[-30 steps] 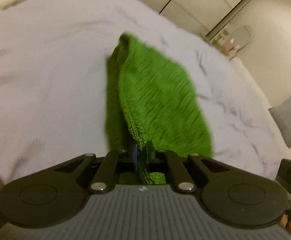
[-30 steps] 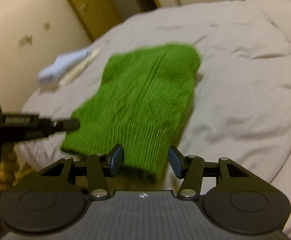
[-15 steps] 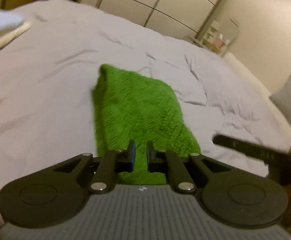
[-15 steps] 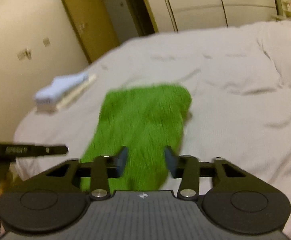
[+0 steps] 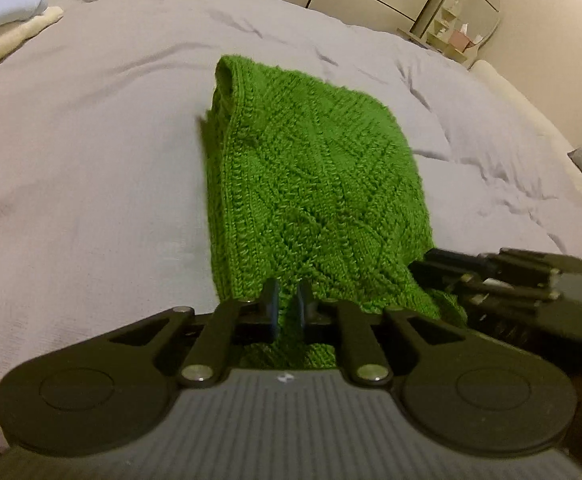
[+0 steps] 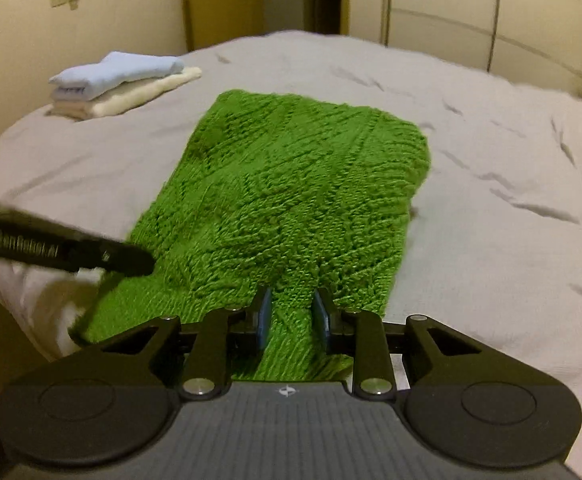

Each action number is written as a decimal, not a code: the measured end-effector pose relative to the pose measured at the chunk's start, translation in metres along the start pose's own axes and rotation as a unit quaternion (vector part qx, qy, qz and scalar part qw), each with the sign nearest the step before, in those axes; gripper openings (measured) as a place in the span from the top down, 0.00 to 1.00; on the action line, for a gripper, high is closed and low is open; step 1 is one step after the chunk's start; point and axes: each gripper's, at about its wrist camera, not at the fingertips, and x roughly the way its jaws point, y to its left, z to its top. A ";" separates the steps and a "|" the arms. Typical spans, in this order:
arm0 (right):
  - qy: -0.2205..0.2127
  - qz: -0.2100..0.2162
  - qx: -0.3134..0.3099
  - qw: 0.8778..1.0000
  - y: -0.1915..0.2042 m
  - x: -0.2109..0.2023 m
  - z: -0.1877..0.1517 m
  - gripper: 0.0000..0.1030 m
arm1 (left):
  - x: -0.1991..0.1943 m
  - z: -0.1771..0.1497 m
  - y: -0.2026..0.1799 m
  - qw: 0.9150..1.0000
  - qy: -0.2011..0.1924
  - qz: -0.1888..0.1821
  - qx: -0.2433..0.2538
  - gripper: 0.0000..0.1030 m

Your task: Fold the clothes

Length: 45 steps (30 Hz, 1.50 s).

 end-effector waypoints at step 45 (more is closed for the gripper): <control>-0.080 0.055 0.094 0.991 -0.112 0.055 0.084 0.60 | 0.029 0.084 0.029 0.997 -0.063 -0.030 0.045 0.90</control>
